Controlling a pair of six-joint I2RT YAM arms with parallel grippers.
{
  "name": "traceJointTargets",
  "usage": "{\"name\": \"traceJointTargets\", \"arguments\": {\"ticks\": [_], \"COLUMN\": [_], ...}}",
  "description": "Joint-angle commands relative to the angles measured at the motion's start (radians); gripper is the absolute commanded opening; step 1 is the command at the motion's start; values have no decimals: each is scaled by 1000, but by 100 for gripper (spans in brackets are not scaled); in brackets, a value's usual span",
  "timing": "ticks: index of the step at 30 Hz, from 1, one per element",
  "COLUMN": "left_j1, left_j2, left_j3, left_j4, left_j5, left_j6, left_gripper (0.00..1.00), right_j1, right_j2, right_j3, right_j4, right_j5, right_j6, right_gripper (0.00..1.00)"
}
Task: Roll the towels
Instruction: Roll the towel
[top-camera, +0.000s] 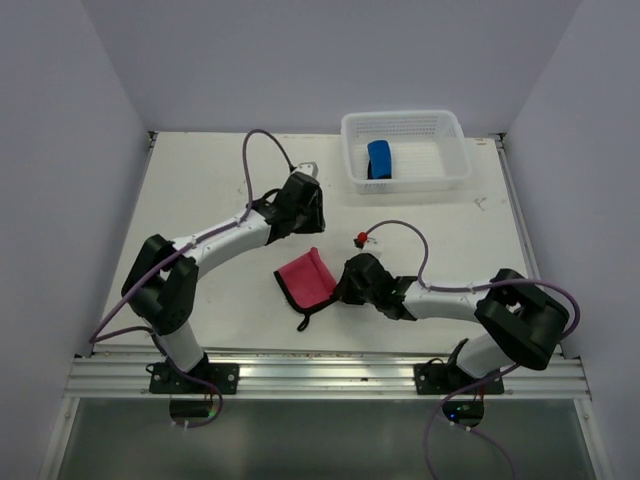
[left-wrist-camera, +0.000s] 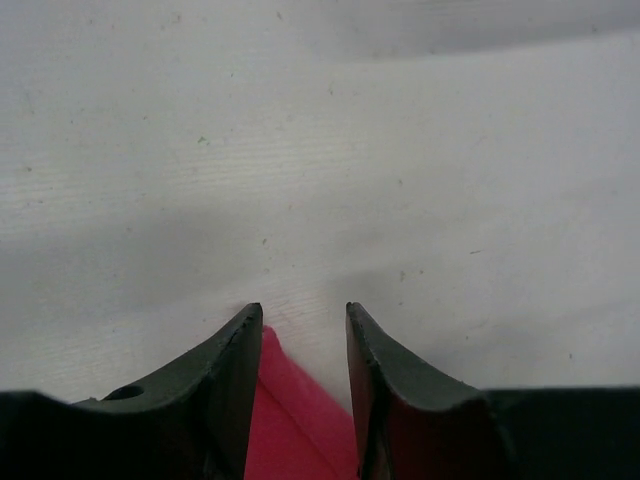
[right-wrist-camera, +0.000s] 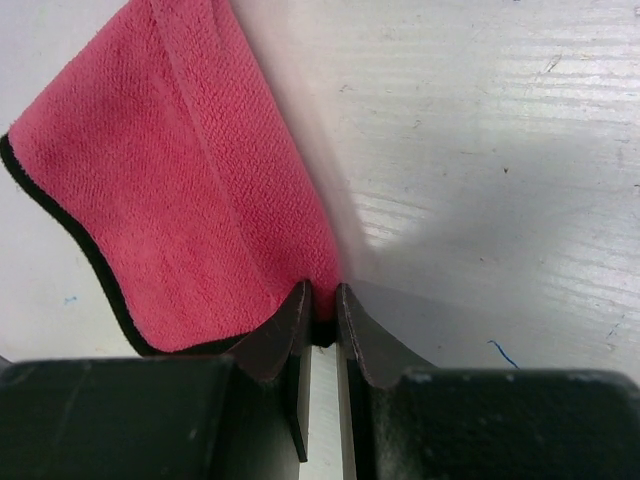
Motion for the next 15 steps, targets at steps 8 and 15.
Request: {"name": "traceJointTargets", "arguments": {"ticks": [8,15], "left_j1": [5,-27], "left_j2": [68,102], "left_j3": [279,221], "left_j4": [-280,-283], "left_j5": [126,139], "left_j6": [-1,-40], "left_gripper": [47,48], "right_j1": [33,48], "right_j2": [-15,-12], "right_j3": [6,-5], "right_j4": [-69,-47], "right_j5": [102,122], "right_j6": [-26,-5], "right_gripper": [0,0]}}
